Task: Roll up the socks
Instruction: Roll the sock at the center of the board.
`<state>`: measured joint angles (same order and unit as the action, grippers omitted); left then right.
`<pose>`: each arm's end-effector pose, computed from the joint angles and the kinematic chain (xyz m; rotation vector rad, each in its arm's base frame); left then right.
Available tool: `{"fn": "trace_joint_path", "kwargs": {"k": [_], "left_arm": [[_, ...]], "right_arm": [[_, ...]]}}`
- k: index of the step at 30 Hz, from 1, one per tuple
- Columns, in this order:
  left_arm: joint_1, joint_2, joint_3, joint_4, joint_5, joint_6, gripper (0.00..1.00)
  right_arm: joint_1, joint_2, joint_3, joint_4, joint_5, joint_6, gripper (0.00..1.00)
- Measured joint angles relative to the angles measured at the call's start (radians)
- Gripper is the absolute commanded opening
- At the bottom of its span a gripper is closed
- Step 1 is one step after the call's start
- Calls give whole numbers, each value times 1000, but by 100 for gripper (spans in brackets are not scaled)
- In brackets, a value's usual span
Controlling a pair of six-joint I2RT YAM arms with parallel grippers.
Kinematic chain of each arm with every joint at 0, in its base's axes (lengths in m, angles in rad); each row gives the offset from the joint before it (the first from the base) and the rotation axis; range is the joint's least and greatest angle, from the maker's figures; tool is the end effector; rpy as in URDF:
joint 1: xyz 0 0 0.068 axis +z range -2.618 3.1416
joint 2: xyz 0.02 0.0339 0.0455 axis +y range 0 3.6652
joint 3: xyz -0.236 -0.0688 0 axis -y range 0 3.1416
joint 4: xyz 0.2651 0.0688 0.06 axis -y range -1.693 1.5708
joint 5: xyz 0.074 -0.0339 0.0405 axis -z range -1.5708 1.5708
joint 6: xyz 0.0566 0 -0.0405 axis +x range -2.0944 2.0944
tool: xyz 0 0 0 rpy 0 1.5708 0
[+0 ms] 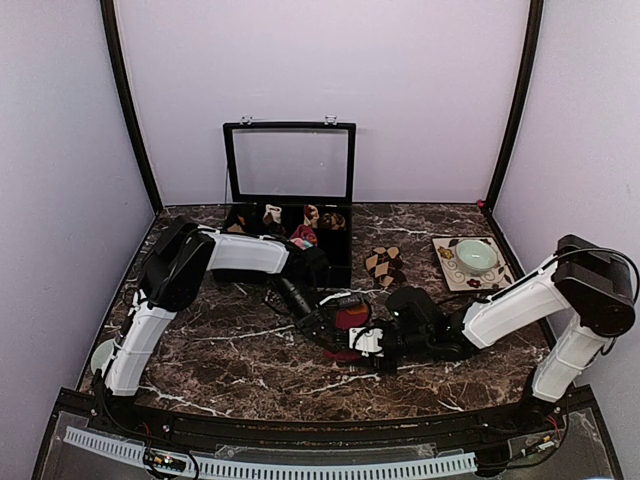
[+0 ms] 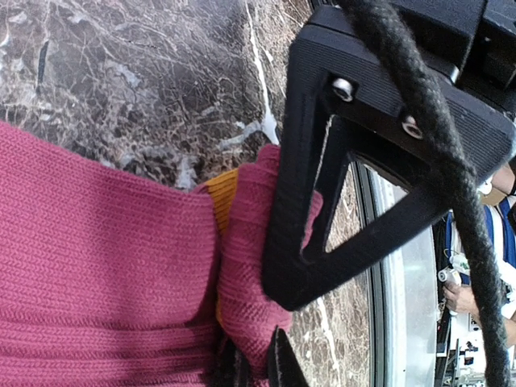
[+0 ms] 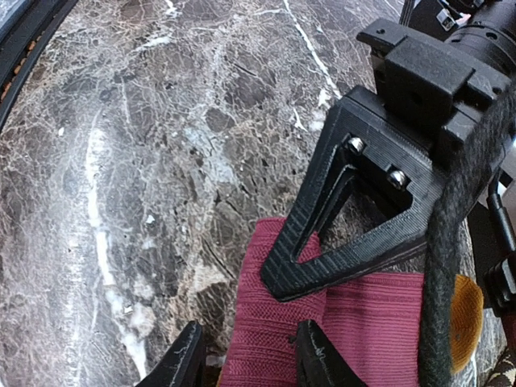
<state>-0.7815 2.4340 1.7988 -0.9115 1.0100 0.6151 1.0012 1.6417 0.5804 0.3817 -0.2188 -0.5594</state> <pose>0.2863 -0.3516 0.0538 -1.7486 -2.0553 1.4893 0.1617 0.2752 0.0655 -1.6837 1.5314 0.4814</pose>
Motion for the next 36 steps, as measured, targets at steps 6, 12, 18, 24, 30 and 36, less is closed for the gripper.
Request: {"fn": "trace_joint_path", "kwargs": {"k": [6, 12, 18, 24, 30, 36], "left_arm": [[0, 1, 3, -4, 0, 6, 0], [0, 4, 12, -17, -5, 22, 4], [2, -1, 7, -23, -8, 53, 10], [25, -68, -91, -19, -38, 84, 24], [44, -187, -210, -21, -77, 115, 99], [75, -310, -306, 18, -217, 103, 99]], "right_arm": [[-3, 6, 0, -1, 11, 0, 34], [-8, 25, -19, 35, 19, 26, 31], [-18, 66, -16, 85, 14, 85, 24], [-20, 127, 53, 82, -26, 159, 9], [-34, 167, 99, 73, -83, 229, 0], [-47, 175, 106, 71, -135, 311, 0]]}}
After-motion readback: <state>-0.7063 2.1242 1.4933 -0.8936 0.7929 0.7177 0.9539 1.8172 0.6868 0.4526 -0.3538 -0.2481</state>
